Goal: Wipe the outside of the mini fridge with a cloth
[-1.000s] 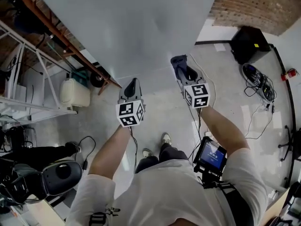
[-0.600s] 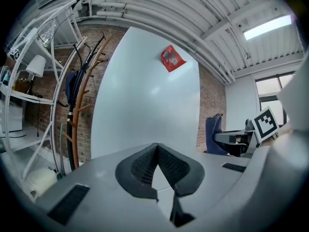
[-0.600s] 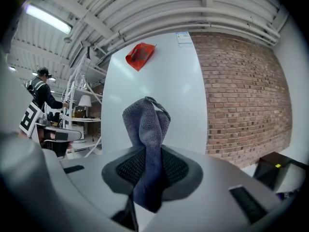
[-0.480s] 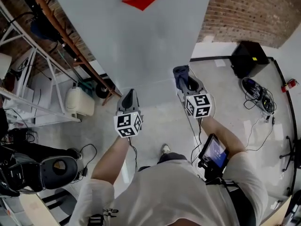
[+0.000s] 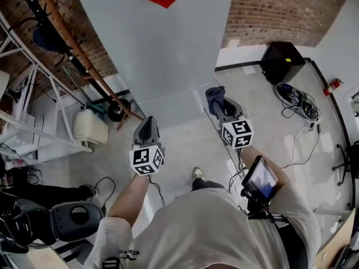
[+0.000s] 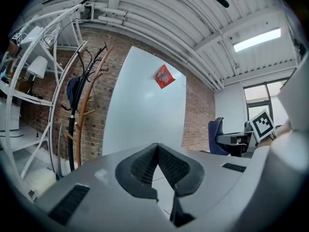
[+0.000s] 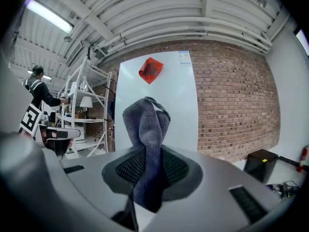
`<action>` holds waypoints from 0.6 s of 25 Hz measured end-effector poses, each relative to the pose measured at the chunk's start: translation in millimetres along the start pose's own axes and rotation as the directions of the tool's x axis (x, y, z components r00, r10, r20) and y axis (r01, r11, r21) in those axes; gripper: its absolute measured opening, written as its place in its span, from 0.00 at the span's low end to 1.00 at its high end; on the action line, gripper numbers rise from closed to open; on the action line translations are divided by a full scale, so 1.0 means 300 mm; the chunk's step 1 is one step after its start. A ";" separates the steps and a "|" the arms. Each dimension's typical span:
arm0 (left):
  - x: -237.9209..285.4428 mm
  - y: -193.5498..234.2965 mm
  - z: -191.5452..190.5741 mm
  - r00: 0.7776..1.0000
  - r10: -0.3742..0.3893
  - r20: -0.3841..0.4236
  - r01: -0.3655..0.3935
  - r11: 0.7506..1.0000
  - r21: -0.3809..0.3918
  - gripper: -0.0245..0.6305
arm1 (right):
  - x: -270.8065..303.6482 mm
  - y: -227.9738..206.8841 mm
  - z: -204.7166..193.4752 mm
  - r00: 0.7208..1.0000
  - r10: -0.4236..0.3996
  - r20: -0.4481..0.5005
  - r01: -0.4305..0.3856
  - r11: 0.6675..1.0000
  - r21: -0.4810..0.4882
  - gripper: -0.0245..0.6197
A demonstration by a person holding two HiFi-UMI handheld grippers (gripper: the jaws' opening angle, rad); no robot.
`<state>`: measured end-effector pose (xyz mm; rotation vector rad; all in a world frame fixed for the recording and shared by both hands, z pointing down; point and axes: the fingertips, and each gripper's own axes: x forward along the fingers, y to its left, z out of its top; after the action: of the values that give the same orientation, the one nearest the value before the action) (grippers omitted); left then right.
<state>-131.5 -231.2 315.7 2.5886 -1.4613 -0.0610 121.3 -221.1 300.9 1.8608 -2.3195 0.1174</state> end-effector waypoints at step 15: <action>-0.414 -0.110 -0.014 0.997 -0.052 0.048 0.054 0.997 -0.046 0.04 | -0.493 0.343 -0.084 0.998 -0.061 0.014 0.059 0.993 0.104 0.17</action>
<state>-167.5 -108.0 308.6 2.6048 -1.3889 -0.1621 54.1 -52.0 303.8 1.9851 -2.3075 0.2198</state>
